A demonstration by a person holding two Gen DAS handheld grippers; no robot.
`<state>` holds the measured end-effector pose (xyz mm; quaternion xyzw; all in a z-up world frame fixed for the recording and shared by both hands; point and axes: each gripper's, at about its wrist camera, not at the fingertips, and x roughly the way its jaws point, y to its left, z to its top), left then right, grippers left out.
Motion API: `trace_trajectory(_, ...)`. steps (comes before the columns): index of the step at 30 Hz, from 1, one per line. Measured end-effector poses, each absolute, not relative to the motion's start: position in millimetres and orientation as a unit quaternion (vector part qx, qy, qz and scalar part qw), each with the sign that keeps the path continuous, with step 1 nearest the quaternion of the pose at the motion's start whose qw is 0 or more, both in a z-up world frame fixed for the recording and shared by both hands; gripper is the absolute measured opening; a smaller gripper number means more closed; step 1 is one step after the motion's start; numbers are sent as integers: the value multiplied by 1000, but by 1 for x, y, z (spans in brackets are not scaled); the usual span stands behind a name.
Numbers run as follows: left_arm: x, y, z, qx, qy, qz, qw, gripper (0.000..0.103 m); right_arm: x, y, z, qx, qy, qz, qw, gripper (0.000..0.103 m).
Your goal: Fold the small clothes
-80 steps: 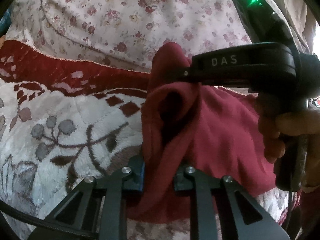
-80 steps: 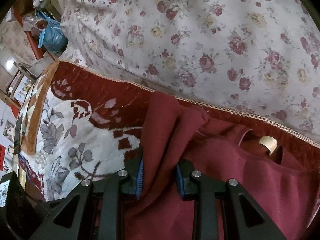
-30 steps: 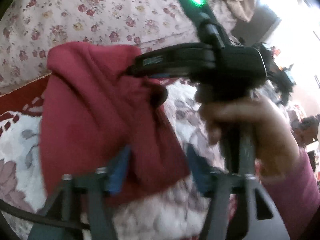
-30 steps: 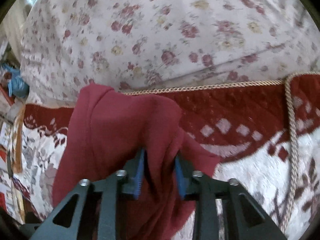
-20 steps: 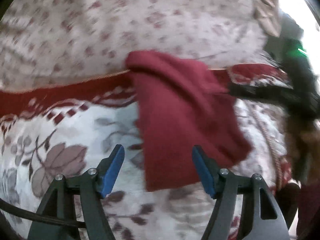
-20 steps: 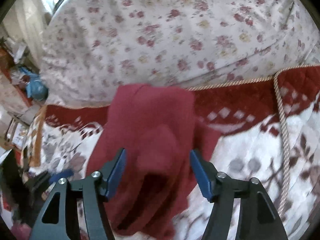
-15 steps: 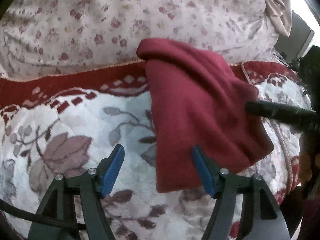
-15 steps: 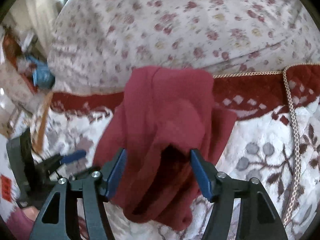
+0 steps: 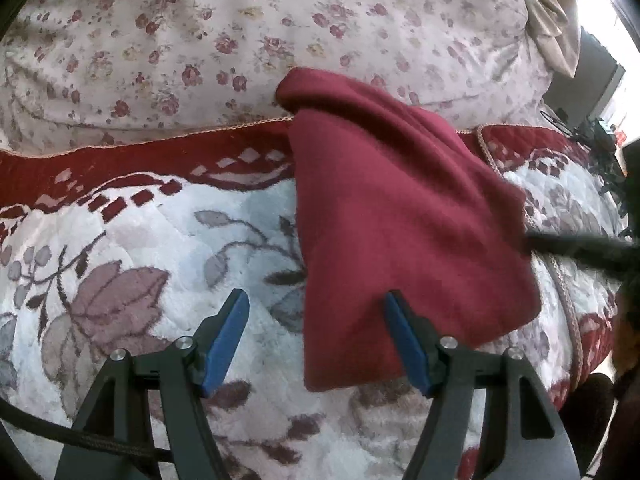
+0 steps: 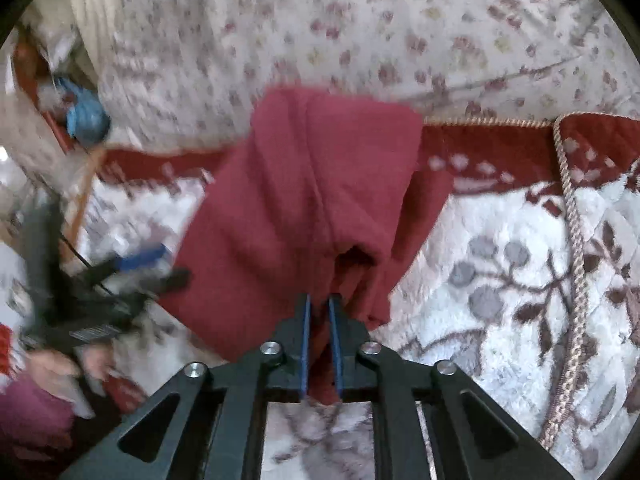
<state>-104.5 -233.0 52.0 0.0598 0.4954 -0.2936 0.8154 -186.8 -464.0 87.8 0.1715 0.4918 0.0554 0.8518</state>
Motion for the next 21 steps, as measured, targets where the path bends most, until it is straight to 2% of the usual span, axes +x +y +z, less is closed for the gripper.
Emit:
trace_trajectory(2,-104,-235,49,62,497,-296,813,69,-182,-468,110,165,465,43,869,55)
trace_trajectory(4,-105,-236,46,60,498,-300,811,69,-165,-468,131,132,438,28,889,66)
trace_trajectory(8,-104,-236,45,56,501,-304,808,69,-104,-466,129,121,440,30,889,70)
trace_trajectory(13,-102,-235,44,52,504,-306,806,70,-12,-456,102,127,481,43,866,71)
trace_trajectory(16,-102,-234,43,47,506,-307,805,71,19,-448,87,117,502,51,855,78)
trace_trajectory(21,-100,-233,41,36,510,-312,801,72,44,-438,62,89,534,56,839,78)
